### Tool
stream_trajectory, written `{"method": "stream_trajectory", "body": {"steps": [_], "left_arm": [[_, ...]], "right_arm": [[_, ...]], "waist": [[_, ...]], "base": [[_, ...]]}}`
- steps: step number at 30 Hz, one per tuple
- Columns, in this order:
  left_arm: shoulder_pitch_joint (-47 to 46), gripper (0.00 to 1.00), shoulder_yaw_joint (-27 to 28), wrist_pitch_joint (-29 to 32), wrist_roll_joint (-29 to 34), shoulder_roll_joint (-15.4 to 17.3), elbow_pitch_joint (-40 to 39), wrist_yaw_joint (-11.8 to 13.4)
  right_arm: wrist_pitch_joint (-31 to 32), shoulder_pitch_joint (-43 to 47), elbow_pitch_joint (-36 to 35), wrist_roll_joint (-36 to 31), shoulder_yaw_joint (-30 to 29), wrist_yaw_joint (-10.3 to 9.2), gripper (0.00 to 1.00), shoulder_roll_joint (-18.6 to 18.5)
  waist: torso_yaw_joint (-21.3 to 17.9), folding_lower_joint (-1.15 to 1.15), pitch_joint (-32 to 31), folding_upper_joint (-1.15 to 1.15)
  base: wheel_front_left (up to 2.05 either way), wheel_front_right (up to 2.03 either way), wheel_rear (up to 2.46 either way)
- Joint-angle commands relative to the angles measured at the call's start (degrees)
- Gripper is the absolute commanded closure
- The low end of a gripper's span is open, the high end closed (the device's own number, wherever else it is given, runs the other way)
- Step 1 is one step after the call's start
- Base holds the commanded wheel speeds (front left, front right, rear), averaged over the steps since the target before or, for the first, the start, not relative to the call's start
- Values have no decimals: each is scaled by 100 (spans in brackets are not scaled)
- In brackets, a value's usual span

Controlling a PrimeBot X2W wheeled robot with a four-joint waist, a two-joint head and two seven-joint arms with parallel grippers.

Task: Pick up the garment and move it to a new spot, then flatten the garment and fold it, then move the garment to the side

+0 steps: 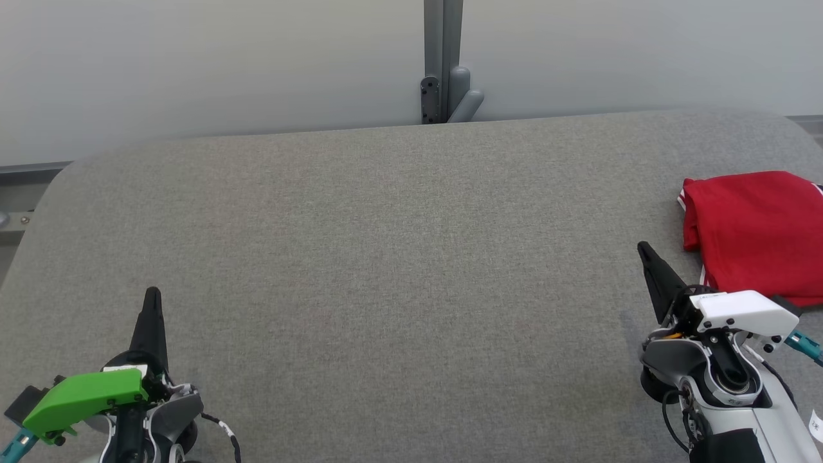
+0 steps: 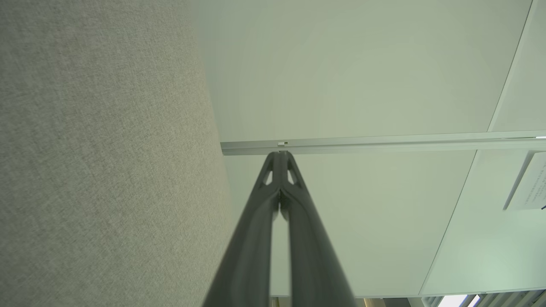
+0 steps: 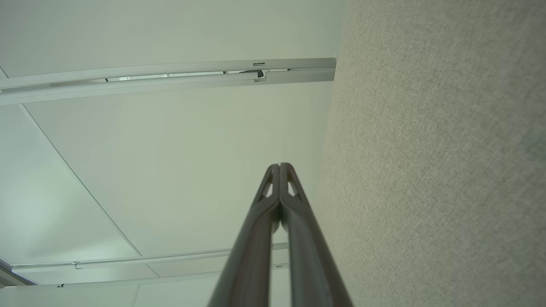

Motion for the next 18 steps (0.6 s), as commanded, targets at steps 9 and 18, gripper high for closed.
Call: {"method": "stream_trajectory", "body": {"steps": [9,18], "left_arm": [[-103,100,39,30,19,-14,12,-32],[-105,100,51,41,34,-23,13,-31]], "right_arm": [[32,-62,4,-21,-24,2,100,4],[41,-62,4,-27,-32,2,100,9]], "waist": [[0,0,0,0],[0,0,0,0]], "base": [[0,0,0],[0,0,0]]}}
